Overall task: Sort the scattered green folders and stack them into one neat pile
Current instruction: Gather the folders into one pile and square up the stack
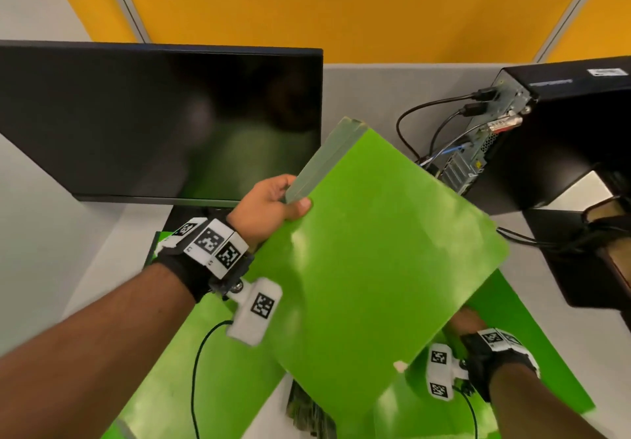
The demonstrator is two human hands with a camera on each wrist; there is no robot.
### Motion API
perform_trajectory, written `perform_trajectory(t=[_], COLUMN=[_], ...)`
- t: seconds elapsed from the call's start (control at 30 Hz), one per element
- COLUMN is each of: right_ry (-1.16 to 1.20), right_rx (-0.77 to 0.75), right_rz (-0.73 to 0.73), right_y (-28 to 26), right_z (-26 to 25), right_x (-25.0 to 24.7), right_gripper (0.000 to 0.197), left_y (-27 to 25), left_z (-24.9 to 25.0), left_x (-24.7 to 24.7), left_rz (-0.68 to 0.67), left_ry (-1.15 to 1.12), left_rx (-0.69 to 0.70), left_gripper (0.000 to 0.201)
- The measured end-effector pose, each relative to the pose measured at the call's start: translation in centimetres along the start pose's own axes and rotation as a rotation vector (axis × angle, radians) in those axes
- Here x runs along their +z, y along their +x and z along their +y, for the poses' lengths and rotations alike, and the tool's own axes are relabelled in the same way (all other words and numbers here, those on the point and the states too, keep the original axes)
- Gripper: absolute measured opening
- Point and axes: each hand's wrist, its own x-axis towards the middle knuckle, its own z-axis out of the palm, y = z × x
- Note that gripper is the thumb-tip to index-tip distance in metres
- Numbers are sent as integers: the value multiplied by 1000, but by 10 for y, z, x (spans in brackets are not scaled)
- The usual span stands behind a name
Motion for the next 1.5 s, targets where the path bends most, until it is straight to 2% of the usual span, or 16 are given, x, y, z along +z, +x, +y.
perform_trajectory(t=[0.13,0.17,0.2,0.27,0.37,0.43,0.57,0.67,0.7,0.77,0.83,1.0,1.17,1.27,1.37,1.5], right_ry=[70,115,158,169,184,237,310,322,327,356,362,369,272,292,376,421], right_rx=[12,7,2,-10,-11,16,28,17,12,30,30,-19,-35,-70,-91,-61], right_rz=[-10,13,35,20,-2,-27,-21,5,0,-20,-50,-131,-126,-146,-118,-155], right_y=[-10,-13,-14,-16,-17,-19,-30,-34,-34,-36,-37,-25,-36,-36,-44,-54], right_z=[-1,-1,0,0,4,6,5,8,9,7,4,15,8,8,7,8], right_x=[0,1,2,1,-5,-7,-7,-8,-7,-7,-8,-4,-7,-6,-5,-2], right_gripper=[37,40,54,98,77,83,113,147,150,134,129,157,164,159,155,126], left_y=[9,7,4,-6,-20,-23,-27,-31,-32,-31,-32,-41,-49,-52,-56,-64], left_z=[-15,-26,-39,-63,-94,-106,-121,-128,-128,-127,-124,-112,-111,-109,-109,-113], left_x=[24,32,40,54,65,67,67,61,60,61,65,87,93,87,86,102], left_rz=[102,130,156,198,185,176,190,251,274,309,332,375,215,176,260,237], left_ry=[-15,26,82,220,317,336,326,346,351,358,401,366,394,414,352,353], left_rx=[-104,-145,-183,-258,-348,-370,-425,-453,-457,-444,-429,-422,-361,-365,-400,-361], left_gripper=[7,12,18,13,12,12,12,15,15,17,26,38,53,59,60,62])
